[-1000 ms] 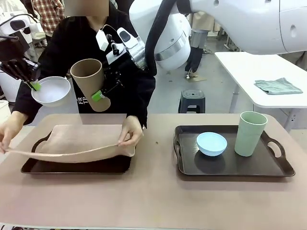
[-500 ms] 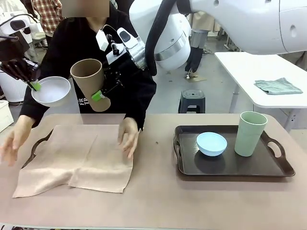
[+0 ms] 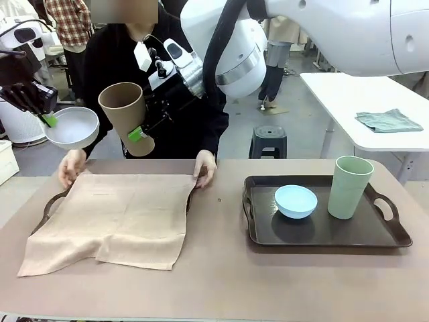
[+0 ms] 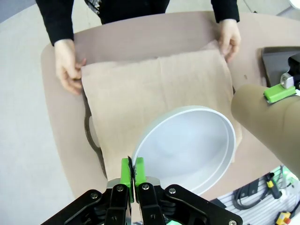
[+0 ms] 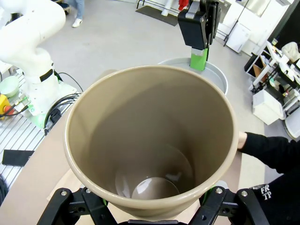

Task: Set up a tray with a mat and arrange the tableware.
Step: Place the Picnic Bowl and Reusable plastic cup back onto the Handle tray in front of the human's position.

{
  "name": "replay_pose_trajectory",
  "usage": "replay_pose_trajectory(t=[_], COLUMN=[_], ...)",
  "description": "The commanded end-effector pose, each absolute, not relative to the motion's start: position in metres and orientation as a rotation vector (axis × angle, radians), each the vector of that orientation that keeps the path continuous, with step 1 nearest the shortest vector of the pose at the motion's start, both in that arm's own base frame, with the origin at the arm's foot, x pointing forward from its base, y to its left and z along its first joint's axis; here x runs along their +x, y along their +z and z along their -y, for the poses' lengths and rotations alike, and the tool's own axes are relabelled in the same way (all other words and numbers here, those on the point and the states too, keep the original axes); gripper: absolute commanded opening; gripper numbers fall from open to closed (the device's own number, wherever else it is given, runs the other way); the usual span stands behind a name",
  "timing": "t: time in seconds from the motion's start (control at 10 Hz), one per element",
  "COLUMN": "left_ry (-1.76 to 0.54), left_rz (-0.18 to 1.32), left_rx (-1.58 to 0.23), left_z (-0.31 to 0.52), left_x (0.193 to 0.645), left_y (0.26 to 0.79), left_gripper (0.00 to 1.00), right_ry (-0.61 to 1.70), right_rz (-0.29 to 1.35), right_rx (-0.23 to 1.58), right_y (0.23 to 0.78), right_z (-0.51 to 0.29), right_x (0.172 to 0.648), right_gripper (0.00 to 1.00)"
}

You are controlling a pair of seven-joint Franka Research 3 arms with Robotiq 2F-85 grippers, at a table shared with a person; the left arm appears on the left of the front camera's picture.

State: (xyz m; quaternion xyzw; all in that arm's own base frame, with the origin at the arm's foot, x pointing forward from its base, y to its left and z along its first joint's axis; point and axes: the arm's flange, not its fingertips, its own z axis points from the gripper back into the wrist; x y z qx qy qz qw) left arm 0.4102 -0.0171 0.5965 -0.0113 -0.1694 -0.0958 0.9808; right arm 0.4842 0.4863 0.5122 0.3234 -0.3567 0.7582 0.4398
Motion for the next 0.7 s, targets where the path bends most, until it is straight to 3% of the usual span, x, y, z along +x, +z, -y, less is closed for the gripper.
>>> replay_pose_trajectory(t=[0.0, 0.3, 0.4, 0.6], left_ry=[-0.213, -0.213, -0.193, -0.273], left_rz=[0.358, 0.358, 0.341, 0.314], left_rx=[-0.024, -0.024, -0.023, -0.085], left_z=[0.015, 0.015, 0.017, 0.005], left_x=[0.410, 0.410, 0.410, 0.418], left_y=[0.598, 0.598, 0.597, 0.570], left_gripper=[0.00, 0.00, 0.04, 0.04], right_ry=[1.882, 1.882, 1.883, 1.926], right_rz=[0.900, 0.900, 0.886, 0.906], right_rx=[0.825, 0.825, 0.803, 0.837], right_y=[0.512, 0.512, 0.512, 0.484], right_z=[-0.484, -0.484, -0.486, -0.482], right_x=[0.483, 0.483, 0.484, 0.498], right_gripper=[0.00, 0.00, 0.85, 0.85])
